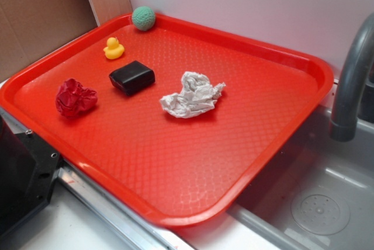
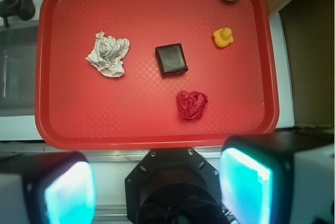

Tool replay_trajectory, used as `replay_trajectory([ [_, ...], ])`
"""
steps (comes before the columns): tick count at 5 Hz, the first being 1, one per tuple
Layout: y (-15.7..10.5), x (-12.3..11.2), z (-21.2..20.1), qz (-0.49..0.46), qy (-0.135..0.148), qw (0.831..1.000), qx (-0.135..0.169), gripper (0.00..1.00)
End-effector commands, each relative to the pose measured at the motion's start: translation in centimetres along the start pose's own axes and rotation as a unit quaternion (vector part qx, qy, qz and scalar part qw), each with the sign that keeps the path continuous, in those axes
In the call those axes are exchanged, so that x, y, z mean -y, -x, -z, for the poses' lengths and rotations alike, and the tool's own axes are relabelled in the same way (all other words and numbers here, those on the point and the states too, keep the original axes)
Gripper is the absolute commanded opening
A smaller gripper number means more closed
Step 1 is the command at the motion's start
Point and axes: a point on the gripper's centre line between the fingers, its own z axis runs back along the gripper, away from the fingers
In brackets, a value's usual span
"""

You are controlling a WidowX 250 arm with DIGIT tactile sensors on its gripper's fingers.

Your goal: Grab the red paper.

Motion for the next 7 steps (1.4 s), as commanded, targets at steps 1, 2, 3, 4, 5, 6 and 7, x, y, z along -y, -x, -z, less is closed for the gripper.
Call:
replay_trajectory([
  [1, 0.0, 0.0, 0.0, 0.000, 0.000, 1.000, 0.000, 1.00],
  [2, -0.9, -2.8, 3.9, -0.008, -0.018, 1.000, -0.022, 1.00],
  [3, -1.5, -4.1, 6.8, 0.026, -0.034, 0.998, -0.037, 1.00],
  [4, -1.6, -5.6, 10.6, 0.064, -0.041, 0.996, -0.042, 1.00],
  [5, -1.6, -6.5, 14.0, 0.112, -0.024, 0.993, -0.025, 1.00],
  [6, -2.0, -7.2, 17.2, 0.101, -0.041, 0.992, -0.056, 1.00],
  [7, -2.0, -7.9, 20.4, 0.089, -0.066, 0.989, -0.102, 1.00],
])
